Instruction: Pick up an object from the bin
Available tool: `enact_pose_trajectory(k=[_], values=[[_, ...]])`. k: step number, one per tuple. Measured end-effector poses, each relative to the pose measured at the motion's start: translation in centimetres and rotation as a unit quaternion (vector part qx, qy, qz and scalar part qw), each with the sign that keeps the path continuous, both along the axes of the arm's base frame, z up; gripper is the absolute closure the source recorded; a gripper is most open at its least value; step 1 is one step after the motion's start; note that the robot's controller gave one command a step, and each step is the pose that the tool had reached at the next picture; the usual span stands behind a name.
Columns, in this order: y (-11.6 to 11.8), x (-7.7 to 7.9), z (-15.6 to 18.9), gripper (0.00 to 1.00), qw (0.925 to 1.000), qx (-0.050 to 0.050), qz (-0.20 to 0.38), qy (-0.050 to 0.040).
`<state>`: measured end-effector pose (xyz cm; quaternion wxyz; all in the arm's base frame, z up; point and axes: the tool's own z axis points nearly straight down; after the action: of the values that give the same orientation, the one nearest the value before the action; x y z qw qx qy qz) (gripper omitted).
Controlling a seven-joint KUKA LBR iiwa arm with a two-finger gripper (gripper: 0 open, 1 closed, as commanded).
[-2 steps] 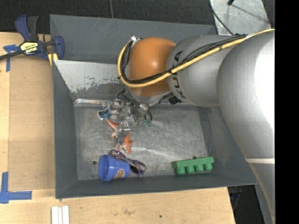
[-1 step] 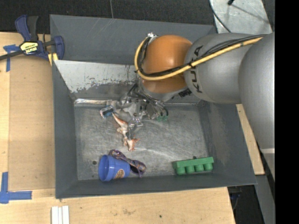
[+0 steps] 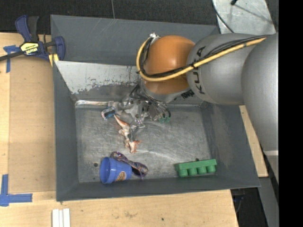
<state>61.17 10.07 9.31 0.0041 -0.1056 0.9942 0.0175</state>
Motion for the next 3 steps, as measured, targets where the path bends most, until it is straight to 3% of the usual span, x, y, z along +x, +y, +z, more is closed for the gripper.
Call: enact_pose_trajectory(k=[1,3], values=[[0.53,-0.19,0.08,1.00,1.0000,-0.005,0.002,0.0001],[0.46,-0.18,0.07,1.00,1.0000,-0.004,0.000,0.0005]])
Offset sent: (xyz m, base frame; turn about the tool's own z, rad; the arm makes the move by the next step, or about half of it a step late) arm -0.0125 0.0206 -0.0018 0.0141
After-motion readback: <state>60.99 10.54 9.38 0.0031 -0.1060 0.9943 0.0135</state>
